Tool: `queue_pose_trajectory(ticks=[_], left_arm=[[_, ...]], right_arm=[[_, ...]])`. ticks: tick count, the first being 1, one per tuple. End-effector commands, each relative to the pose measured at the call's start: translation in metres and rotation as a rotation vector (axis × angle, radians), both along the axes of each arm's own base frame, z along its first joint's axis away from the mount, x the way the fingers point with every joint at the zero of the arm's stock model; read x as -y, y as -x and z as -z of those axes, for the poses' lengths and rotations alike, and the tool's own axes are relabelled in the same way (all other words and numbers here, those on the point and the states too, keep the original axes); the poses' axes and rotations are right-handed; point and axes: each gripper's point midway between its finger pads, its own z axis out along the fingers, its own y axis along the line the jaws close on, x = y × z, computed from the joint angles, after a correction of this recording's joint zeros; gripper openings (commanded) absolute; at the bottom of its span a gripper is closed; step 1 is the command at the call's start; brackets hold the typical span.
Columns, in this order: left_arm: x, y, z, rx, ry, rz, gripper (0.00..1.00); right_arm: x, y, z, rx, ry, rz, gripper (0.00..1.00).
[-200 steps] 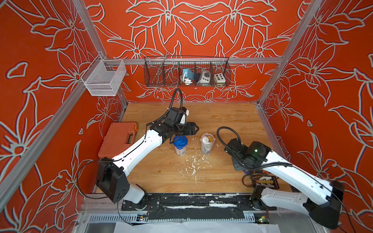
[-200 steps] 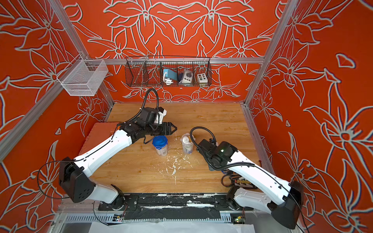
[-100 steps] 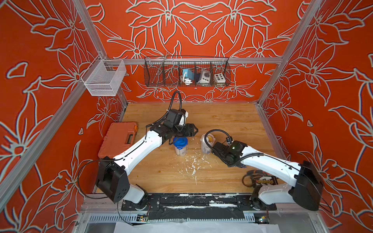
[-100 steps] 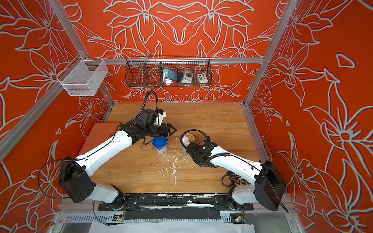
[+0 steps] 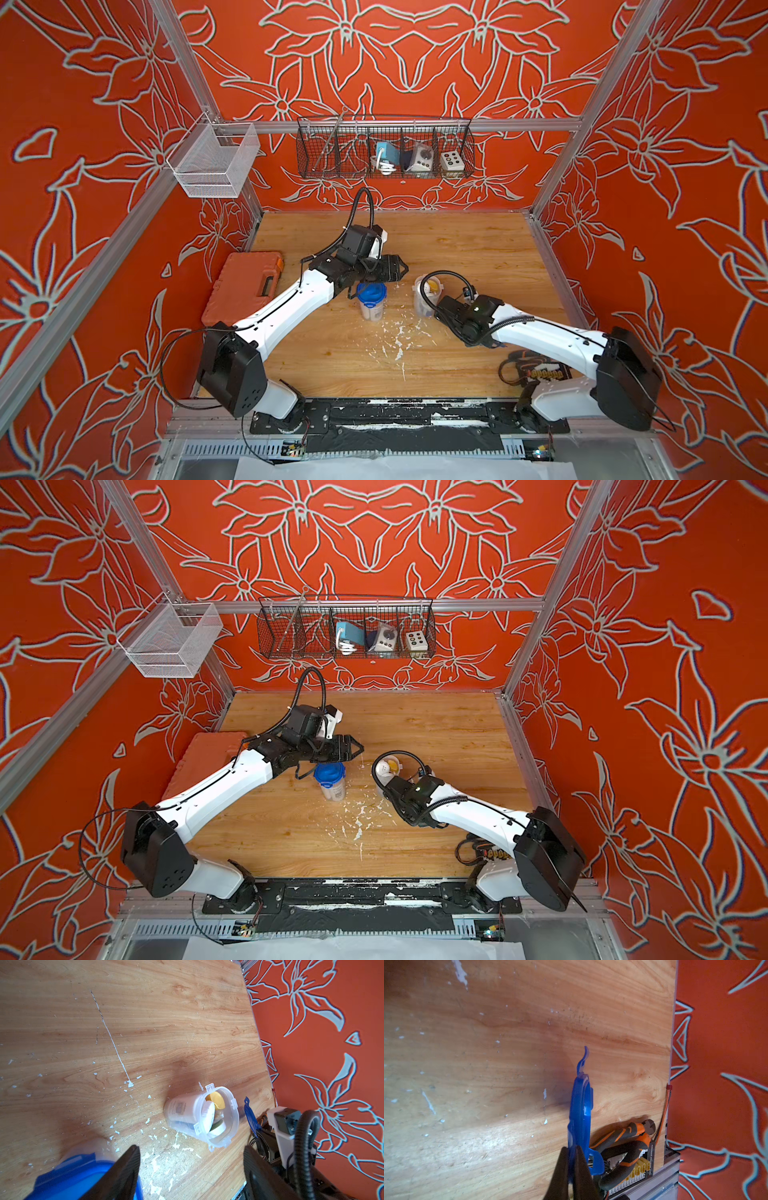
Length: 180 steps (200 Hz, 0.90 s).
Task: Take out toiletry kits
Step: Place the lid at the center of the board.
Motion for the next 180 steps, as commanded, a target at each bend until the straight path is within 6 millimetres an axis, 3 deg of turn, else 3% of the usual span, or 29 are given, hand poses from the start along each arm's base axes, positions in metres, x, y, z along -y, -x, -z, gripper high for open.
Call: queue_pose_trajectory(ticks=[1,54,117,143,175,180], left_arm=[[0.0,-0.002,0.0,0.003,0.005,0.002,0.74],[0.0,-0.002,0.005,-0.009,0.003,-0.001,0.74],[0.001,-0.003,0.009,-0.02,0.0,-0.002,0.74],[0.006,-0.006,0.008,-0.024,0.015,0.014,0.75],[0.019,-0.013,0.001,-0.026,0.049,0.05,0.77],[0.021,-0.015,0.0,-0.025,0.054,0.056,0.77]], right_arm=[[-0.002,0.017,0.0,-0.006,-0.029,0.005,0.0],[-0.019,0.05,0.003,-0.05,-0.021,-0.06,0.0],[-0.031,0.08,0.026,-0.129,-0.005,-0.11,0.0],[-0.042,0.084,0.028,-0.145,-0.08,-0.14,0.29],[-0.063,0.071,-0.002,-0.089,-0.263,-0.186,0.5],[-0.074,0.065,-0.009,-0.062,-0.331,-0.207,0.56]])
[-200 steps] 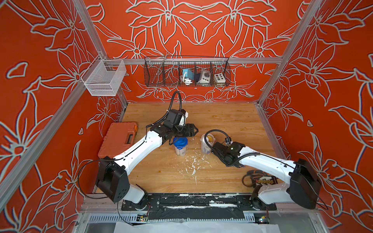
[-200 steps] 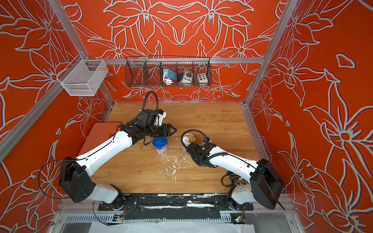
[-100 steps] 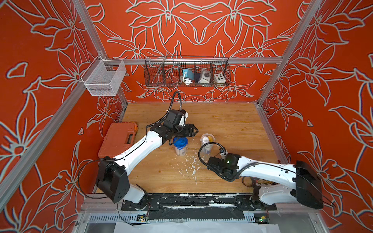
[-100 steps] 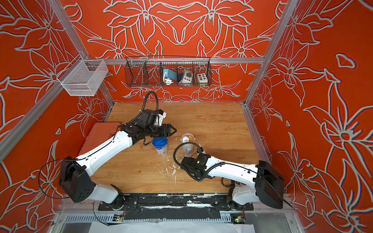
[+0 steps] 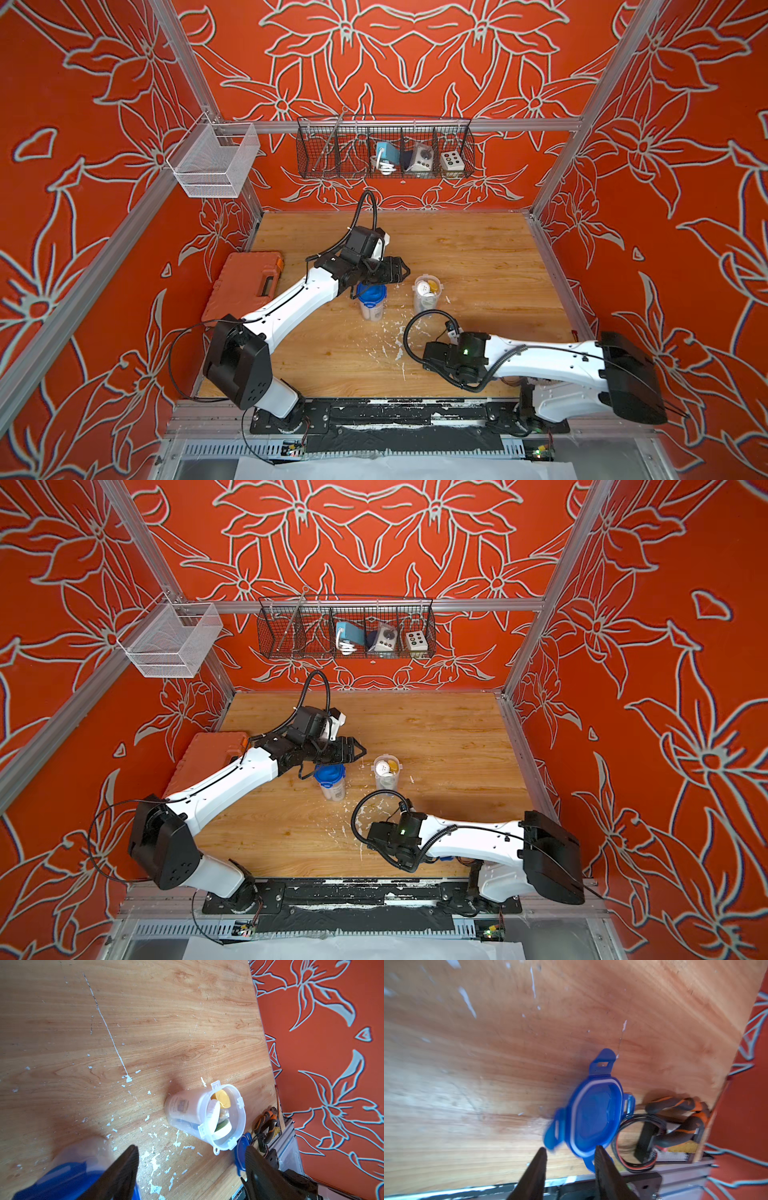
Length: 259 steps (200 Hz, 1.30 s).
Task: Take out toiletry kits
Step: Place the lid at the center of the board, then pick up the container from the center of the board.
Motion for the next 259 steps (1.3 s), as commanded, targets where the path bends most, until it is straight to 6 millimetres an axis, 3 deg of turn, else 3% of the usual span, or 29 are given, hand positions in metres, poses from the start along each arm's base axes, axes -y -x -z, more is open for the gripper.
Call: queue_pose_trajectory(ticks=[1,20,37,41,45,56,71,87,107,132,198,259], left_arm=[[0.013,-0.012,-0.018,0.03,0.056,0.033,0.77],[0.023,-0.022,-0.021,0.015,0.077,0.052,0.76],[0.033,-0.031,-0.018,-0.016,0.11,0.074,0.76],[0.036,-0.033,-0.016,-0.025,0.114,0.079,0.76],[0.039,-0.035,-0.015,-0.032,0.12,0.086,0.76],[0.046,-0.041,-0.01,-0.057,0.134,0.105,0.75],[0.057,-0.046,-0.001,-0.098,0.155,0.13,0.74],[0.066,-0.049,0.012,-0.146,0.182,0.152,0.72],[0.071,-0.052,0.027,-0.182,0.195,0.154,0.71],[0.075,-0.051,0.038,-0.214,0.225,0.161,0.69],[0.077,-0.045,0.059,-0.277,0.259,0.154,0.67],[0.075,-0.039,0.078,-0.314,0.232,0.155,0.66]], right_arm=[[-0.028,-0.016,-0.029,0.061,-0.216,-0.02,0.57],[-0.054,-0.04,-0.062,0.173,-0.443,-0.09,0.69],[-0.063,-0.068,-0.094,0.384,-0.581,-0.137,0.74],[-0.067,-0.074,-0.102,0.442,-0.621,-0.158,0.81],[-0.069,-0.079,-0.107,0.491,-0.649,-0.174,0.95],[-0.069,-0.094,-0.115,0.572,-0.72,-0.18,0.98],[-0.07,-0.111,-0.108,0.548,-0.826,-0.175,0.98],[-0.069,-0.126,-0.093,0.504,-0.824,-0.178,0.97],[-0.087,-0.128,-0.077,0.453,-0.795,-0.297,0.93],[-0.092,-0.138,-0.061,0.47,-0.751,-0.327,0.93],[-0.108,-0.182,-0.042,0.553,-0.679,-0.295,0.95],[-0.107,-0.206,-0.044,0.646,-0.627,-0.247,0.93]])
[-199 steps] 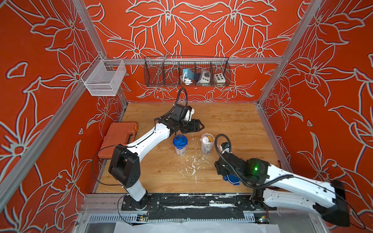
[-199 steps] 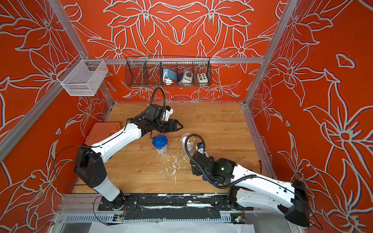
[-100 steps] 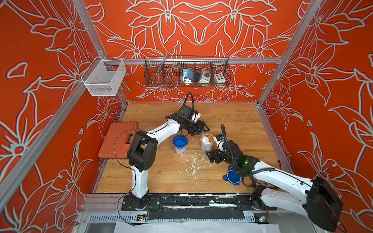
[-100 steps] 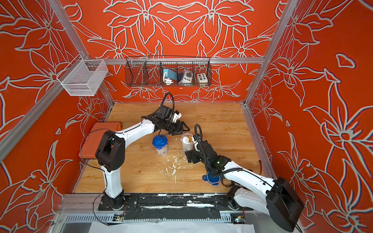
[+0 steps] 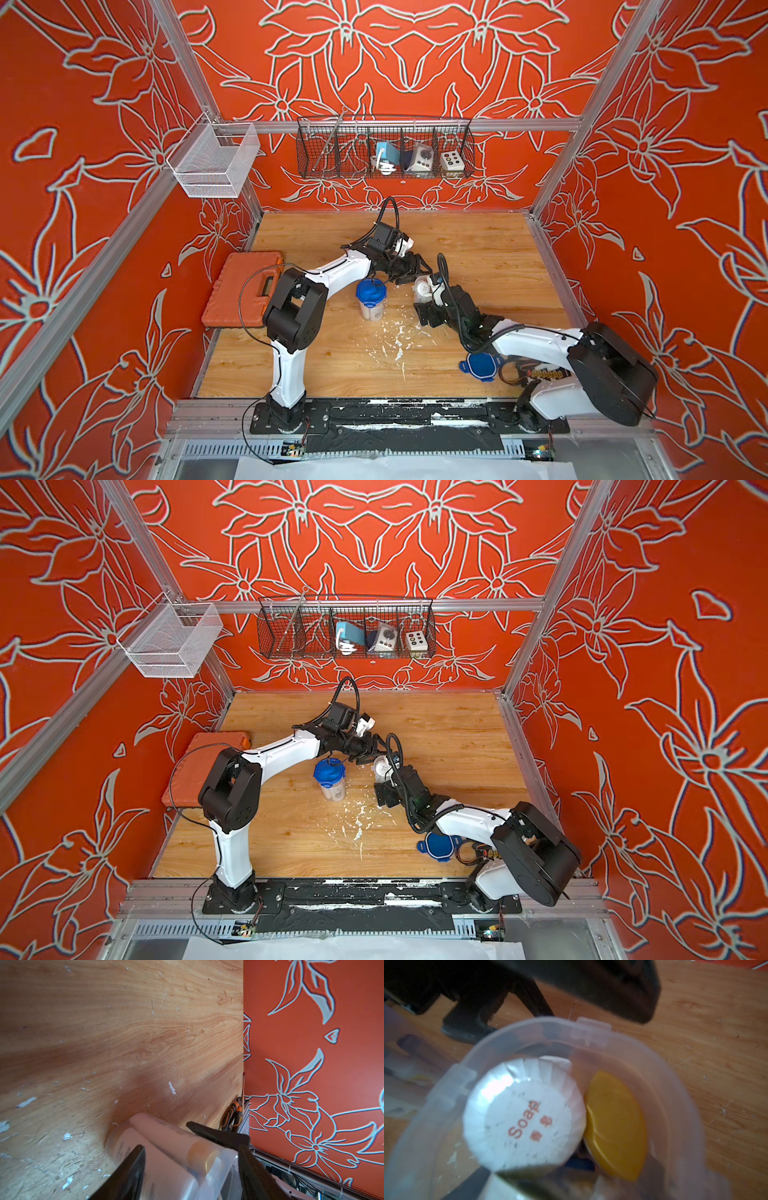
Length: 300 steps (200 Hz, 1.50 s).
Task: Take out toiletry kits
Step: Pick up the container from the center of the board, then place the container at the center of the board.
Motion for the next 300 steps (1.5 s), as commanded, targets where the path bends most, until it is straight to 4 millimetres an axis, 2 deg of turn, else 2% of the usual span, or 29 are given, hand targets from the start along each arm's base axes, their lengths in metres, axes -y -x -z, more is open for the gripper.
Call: queue_pose_trajectory(ticks=[1,33,86,108,129,165,188,211,228,267,300], left_arm=[[-0.001,0.002,0.014,-0.023,-0.002,0.011,0.66],[0.0,0.004,0.018,-0.04,0.009,0.008,0.66],[0.001,0.001,0.01,-0.02,0.019,0.008,0.68],[0.001,-0.004,-0.004,0.025,0.019,0.004,0.76],[0.001,-0.014,-0.026,0.109,0.008,-0.008,0.78],[0.004,-0.025,-0.065,0.351,-0.089,-0.04,0.72],[0.013,-0.02,-0.075,0.407,-0.045,-0.059,0.63],[0.021,-0.019,-0.071,0.408,-0.034,-0.058,0.49],[0.027,-0.018,-0.062,0.41,-0.048,-0.047,0.37],[0.039,-0.014,-0.016,0.314,-0.086,-0.015,0.0],[0.035,-0.012,0.013,0.292,-0.149,-0.026,0.0]], right_arm=[[-0.004,-0.021,-0.027,0.105,-0.027,0.039,0.93],[-0.01,-0.021,-0.022,0.087,-0.008,0.009,0.84],[-0.004,-0.008,-0.022,0.031,0.024,-0.014,0.65],[0.008,0.004,-0.031,0.0,0.038,-0.008,0.61],[0.026,0.018,-0.045,-0.069,0.075,0.028,0.6],[0.06,0.06,-0.058,-0.268,0.149,0.057,0.58],[0.071,0.081,-0.055,-0.393,0.157,0.054,0.58],[0.073,0.086,-0.045,-0.545,0.097,0.079,0.56],[0.067,0.085,-0.038,-0.654,0.046,0.08,0.55],[0.063,0.07,-0.02,-0.811,0.032,0.088,0.53],[0.058,0.061,0.0,-0.889,0.05,0.062,0.53]])
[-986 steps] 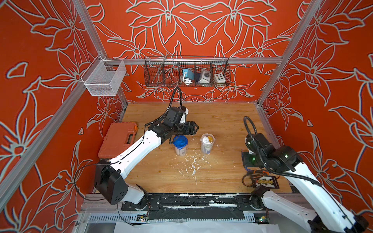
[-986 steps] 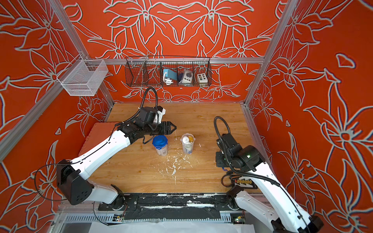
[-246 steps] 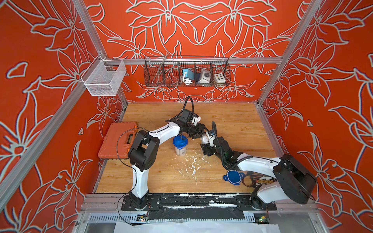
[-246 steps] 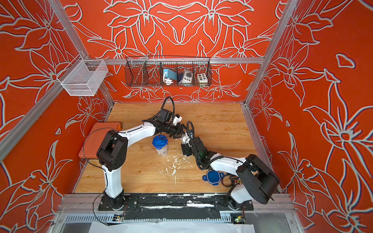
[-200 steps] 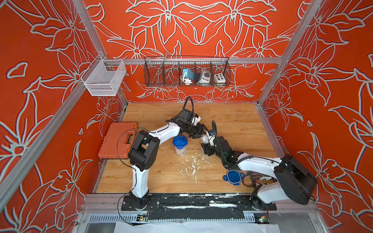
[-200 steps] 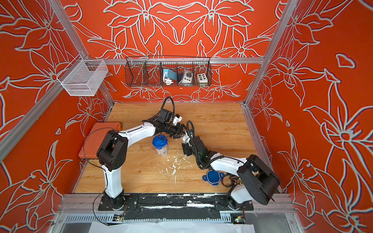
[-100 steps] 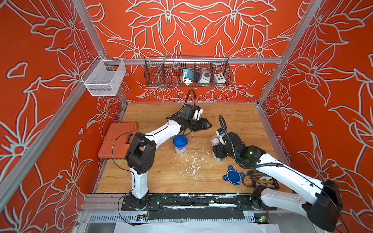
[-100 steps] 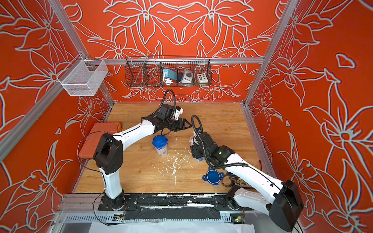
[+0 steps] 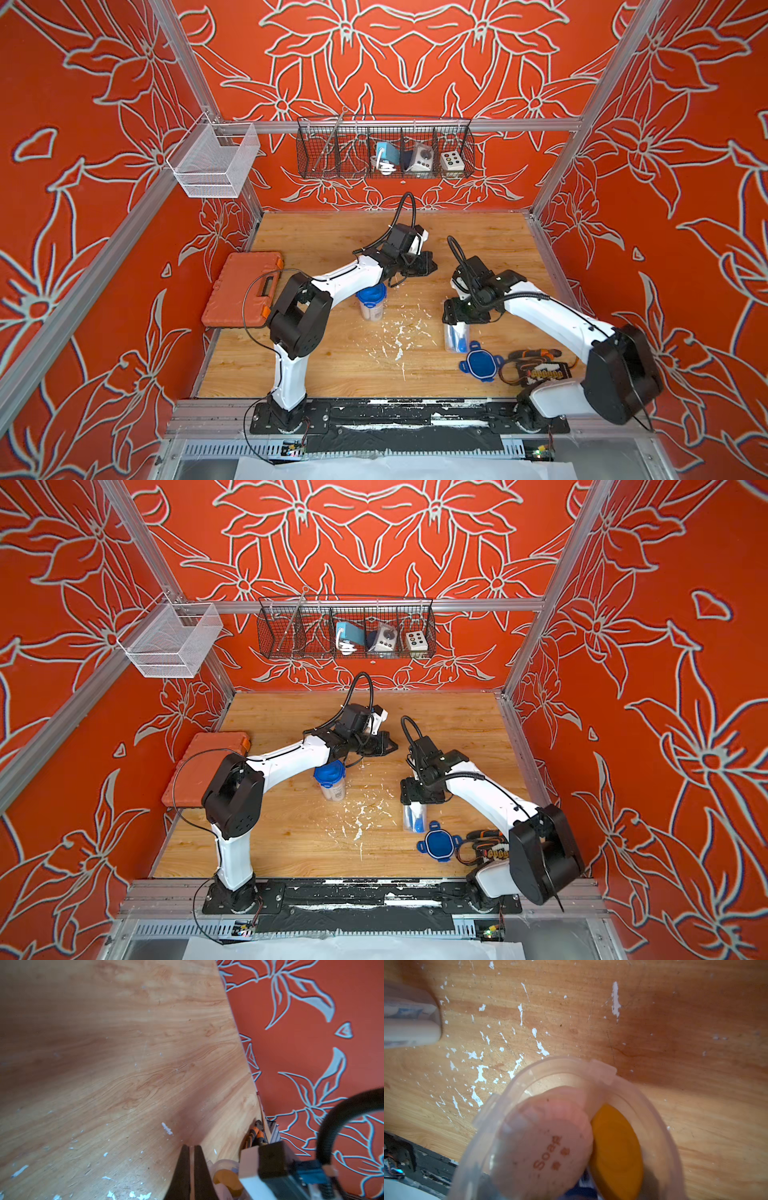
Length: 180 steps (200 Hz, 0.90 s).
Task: Take out toiletry kits
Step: Place the container at the center of the board.
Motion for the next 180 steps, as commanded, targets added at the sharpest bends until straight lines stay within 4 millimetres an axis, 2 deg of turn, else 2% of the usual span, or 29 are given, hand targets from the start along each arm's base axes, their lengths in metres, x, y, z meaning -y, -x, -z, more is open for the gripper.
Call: queue_pose_trajectory(ticks=[1,18,47,81,98,124,155,162,180], left_arm=[[-0.001,0.001,0.022,-0.014,-0.052,-0.014,0.0],[-0.007,-0.002,0.04,-0.017,-0.127,-0.048,0.0],[-0.01,-0.001,0.062,-0.044,-0.17,-0.063,0.0],[-0.005,0.002,0.073,-0.11,-0.144,-0.039,0.0],[-0.001,0.005,0.076,-0.161,-0.076,-0.015,0.0],[0.0,0.005,0.08,-0.177,-0.078,-0.007,0.09],[-0.003,0.007,0.093,-0.208,-0.109,-0.008,0.09],[-0.004,0.008,0.096,-0.214,-0.115,-0.01,0.09],[-0.007,0.01,0.098,-0.216,-0.124,-0.014,0.09]], right_arm=[[-0.013,-0.004,-0.002,-0.046,-0.056,-0.039,0.53],[-0.011,-0.01,0.005,-0.056,-0.018,-0.034,0.55],[-0.01,-0.022,0.011,-0.057,-0.006,-0.006,0.69],[-0.013,-0.025,0.01,-0.063,-0.018,-0.011,0.8],[-0.009,-0.019,0.007,-0.057,-0.021,0.002,0.83],[-0.002,-0.004,0.002,-0.033,-0.032,0.031,0.87],[0.01,0.02,0.011,-0.023,-0.025,0.07,0.94],[0.009,0.025,0.011,-0.016,-0.024,0.069,0.97],[0.003,0.035,0.01,0.031,-0.008,0.052,0.97]])
